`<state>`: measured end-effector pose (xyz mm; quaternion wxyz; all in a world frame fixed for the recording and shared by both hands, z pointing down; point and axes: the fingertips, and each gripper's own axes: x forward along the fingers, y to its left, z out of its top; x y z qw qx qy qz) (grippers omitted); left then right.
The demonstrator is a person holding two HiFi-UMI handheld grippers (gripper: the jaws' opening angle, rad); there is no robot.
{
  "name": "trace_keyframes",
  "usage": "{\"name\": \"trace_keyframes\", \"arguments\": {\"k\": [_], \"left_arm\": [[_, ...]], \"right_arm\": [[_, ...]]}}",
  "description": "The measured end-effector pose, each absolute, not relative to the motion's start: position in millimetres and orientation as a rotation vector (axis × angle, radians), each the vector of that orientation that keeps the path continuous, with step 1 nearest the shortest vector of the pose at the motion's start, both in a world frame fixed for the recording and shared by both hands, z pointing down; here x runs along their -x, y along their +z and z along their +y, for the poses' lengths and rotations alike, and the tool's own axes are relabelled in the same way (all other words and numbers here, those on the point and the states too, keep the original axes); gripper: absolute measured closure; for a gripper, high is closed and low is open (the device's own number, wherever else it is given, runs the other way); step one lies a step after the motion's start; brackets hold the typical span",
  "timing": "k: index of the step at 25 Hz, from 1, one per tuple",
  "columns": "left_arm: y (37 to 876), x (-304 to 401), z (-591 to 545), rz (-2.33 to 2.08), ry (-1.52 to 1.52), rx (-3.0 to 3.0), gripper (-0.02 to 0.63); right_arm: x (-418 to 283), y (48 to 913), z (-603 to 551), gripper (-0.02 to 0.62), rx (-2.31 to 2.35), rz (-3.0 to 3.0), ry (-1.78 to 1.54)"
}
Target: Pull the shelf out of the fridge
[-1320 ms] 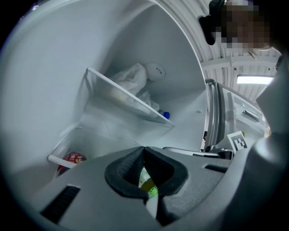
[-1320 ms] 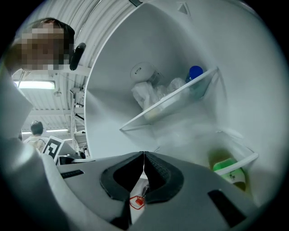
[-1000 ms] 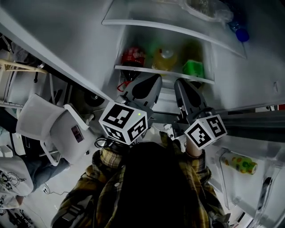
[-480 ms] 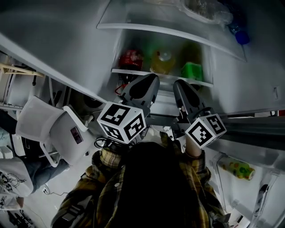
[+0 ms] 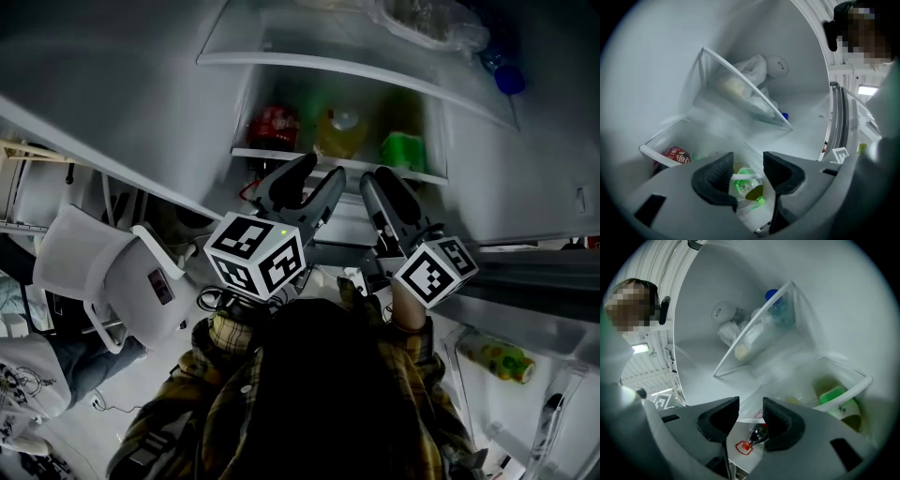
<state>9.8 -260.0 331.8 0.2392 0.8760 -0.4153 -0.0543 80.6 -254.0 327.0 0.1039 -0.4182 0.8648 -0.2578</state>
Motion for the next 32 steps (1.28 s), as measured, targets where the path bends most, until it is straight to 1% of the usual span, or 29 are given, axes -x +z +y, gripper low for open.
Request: {"name": "trace_keyframes", "arguments": {"k": [2, 25, 32], "left_arm": [[333.0, -10.8, -260.0, -1.127, -0.15, -2.394, 0.408], [399.3, -6.2, -262.0, -1.037, -0.126, -2.161, 0.408], [407.2, -5.3, -271.7, -1.022, -0.15, -2.115, 0.408]], "right_arm": [[-81.7, 329.2, -254.9, 0.445, 1.235, 2.54, -0.783], [-98.3, 388.1, -262.0, 0.443, 1.278, 2.429, -1.023], [-101.9, 395.0, -272.4, 0.444, 1.251, 2.362, -1.093]]}}
